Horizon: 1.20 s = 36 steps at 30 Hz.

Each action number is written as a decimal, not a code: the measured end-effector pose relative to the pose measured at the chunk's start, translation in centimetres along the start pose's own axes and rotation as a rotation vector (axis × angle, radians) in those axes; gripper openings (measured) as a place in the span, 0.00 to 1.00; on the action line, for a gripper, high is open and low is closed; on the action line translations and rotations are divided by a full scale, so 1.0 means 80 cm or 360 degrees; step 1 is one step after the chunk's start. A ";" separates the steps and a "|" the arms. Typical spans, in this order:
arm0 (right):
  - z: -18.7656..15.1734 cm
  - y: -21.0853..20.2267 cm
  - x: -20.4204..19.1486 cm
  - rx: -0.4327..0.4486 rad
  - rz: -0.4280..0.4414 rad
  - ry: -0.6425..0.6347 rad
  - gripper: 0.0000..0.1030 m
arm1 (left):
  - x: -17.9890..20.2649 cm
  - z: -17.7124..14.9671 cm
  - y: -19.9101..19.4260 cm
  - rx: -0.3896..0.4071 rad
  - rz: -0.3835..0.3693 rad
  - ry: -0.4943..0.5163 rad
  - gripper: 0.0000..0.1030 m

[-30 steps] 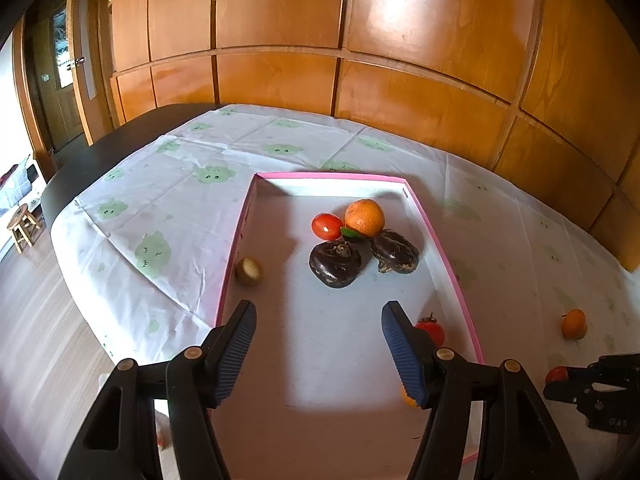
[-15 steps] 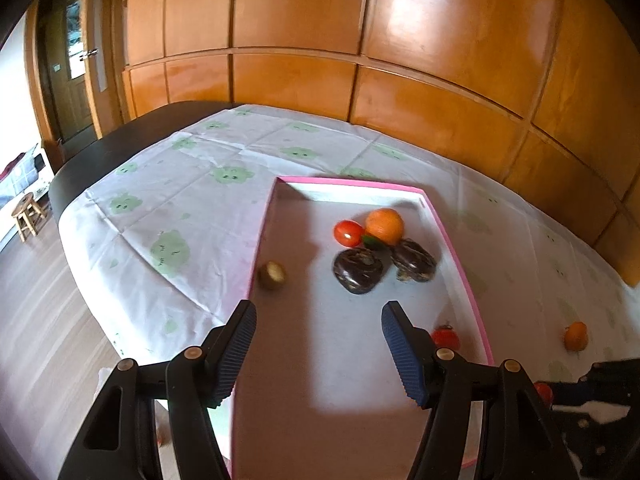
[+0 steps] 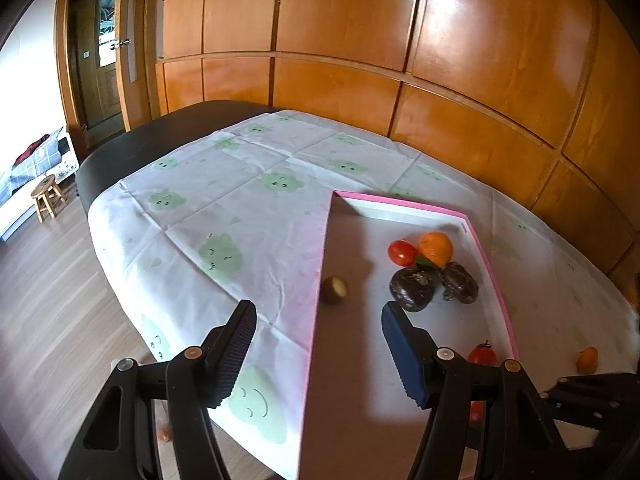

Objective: Organize fruits
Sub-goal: 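Carry the red tomato with the right tool into the tray and release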

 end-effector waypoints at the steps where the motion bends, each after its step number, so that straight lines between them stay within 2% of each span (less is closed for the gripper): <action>1: 0.003 0.004 -0.002 -0.0006 -0.0005 -0.0008 0.26 | -0.003 0.001 0.000 0.0003 0.0003 -0.0010 0.64; 7: 0.024 0.029 -0.005 -0.0023 -0.0047 0.0006 0.26 | -0.019 0.003 0.001 0.0007 0.0016 -0.0072 0.64; 15: 0.032 0.044 -0.004 -0.0012 -0.0082 0.0048 0.28 | -0.028 0.002 0.009 -0.0015 0.0022 -0.0098 0.64; 26: 0.012 -0.006 0.000 0.0173 -0.0126 0.0087 0.30 | -0.022 0.001 0.007 -0.0006 0.0023 -0.0086 0.64; 36: -0.013 -0.041 0.027 0.0310 -0.0293 0.0243 0.30 | -0.010 0.001 0.000 0.0023 0.0015 -0.0034 0.64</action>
Point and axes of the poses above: each gripper's, at about its wrist camera, not at the fingertips, and y roughly the way its jaws point, x to its right, z to its top, the point moved 6 cm from there along y, roughly the way its jaws point, and after that the axes turned 13 degrees about -x, right-handed, at the moved point
